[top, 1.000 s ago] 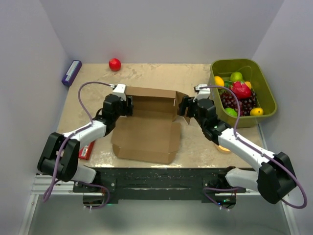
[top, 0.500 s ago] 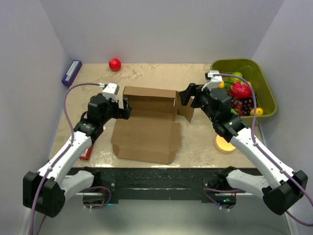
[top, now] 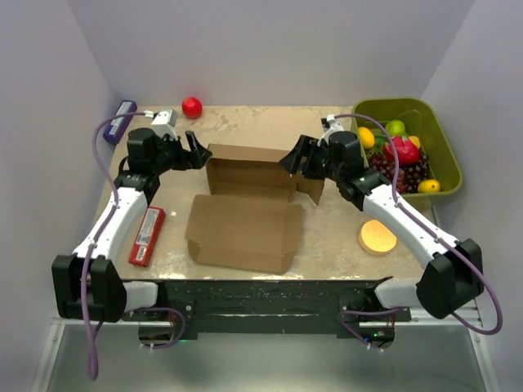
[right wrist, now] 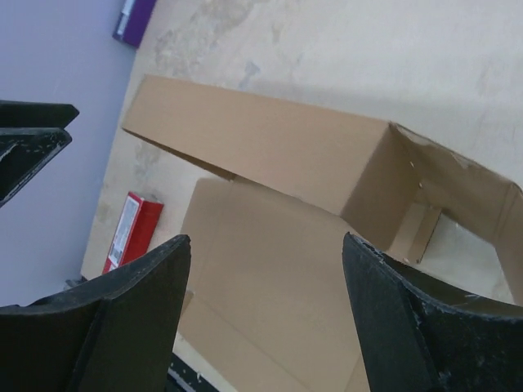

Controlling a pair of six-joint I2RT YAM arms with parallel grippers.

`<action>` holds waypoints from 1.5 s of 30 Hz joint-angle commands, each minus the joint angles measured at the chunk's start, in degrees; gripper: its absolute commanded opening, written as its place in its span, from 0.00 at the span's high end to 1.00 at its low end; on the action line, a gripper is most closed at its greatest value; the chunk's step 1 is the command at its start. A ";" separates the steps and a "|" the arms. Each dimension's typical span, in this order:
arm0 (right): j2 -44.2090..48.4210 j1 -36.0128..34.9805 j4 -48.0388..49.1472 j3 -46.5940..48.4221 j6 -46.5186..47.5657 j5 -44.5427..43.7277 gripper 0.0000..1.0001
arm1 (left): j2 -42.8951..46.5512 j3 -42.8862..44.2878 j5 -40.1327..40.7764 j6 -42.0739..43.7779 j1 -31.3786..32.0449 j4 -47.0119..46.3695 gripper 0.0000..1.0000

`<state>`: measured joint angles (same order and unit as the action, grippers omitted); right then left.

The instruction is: Fold the paper box

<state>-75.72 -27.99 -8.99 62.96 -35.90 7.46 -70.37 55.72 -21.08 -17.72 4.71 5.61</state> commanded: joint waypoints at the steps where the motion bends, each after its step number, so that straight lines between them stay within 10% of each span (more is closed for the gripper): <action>1: 0.31 3.46 3.72 -1.96 -6.11 6.60 0.24 | -4.33 0.61 -7.66 -2.85 -0.84 -4.73 0.10; 45: -14.10 7.95 43.08 -14.53 -33.44 11.78 0.62 | -13.39 -1.58 -12.40 -5.05 -1.11 -14.31 0.44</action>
<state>-89.97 -20.16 26.11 49.93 -64.73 17.52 -84.66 55.37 -31.40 -22.00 4.12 -6.76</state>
